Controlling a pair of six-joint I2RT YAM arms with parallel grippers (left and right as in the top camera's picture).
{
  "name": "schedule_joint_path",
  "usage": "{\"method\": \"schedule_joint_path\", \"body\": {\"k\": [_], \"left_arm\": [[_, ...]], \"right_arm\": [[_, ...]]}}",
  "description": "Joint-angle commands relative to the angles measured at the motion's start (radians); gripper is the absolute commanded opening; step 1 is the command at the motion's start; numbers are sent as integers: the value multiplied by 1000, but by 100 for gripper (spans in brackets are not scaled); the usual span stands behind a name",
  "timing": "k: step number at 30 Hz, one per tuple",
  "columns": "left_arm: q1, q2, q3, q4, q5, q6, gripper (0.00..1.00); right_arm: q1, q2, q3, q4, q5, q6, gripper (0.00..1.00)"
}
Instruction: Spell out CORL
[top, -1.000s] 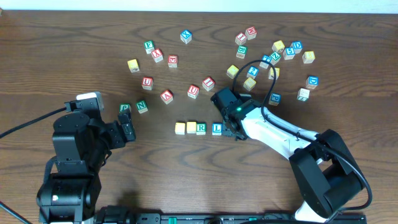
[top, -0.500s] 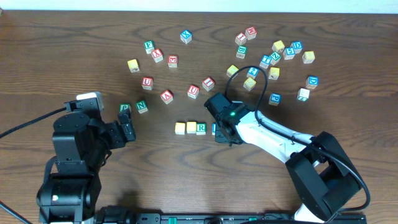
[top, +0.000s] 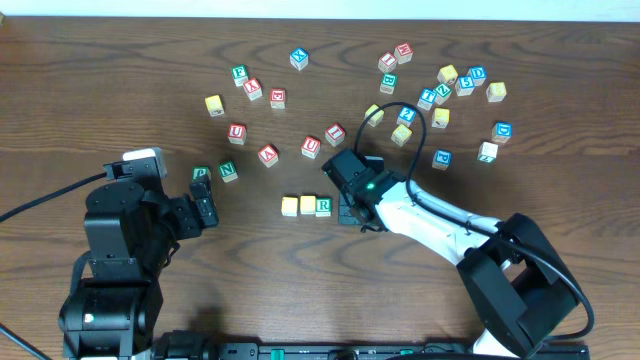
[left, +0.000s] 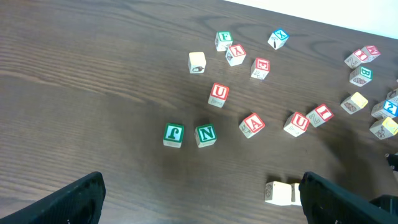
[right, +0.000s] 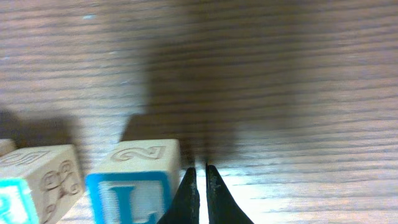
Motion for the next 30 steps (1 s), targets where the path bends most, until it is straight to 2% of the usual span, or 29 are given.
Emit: {"method": "schedule_joint_path", "body": {"k": [1,13,20,30], "left_arm": [[5,-3,24,0,-9,9,98],[5,-3,24,0,-9,9,98],[5,-3,24,0,-9,9,98],[5,-3,24,0,-9,9,98]], "right_arm": [[24,9,11,17,24,12,1],[30,9,11,29,53,12,1],[48,9,11,-47,49,58,1],[81,9,11,0,92,56,1]]}}
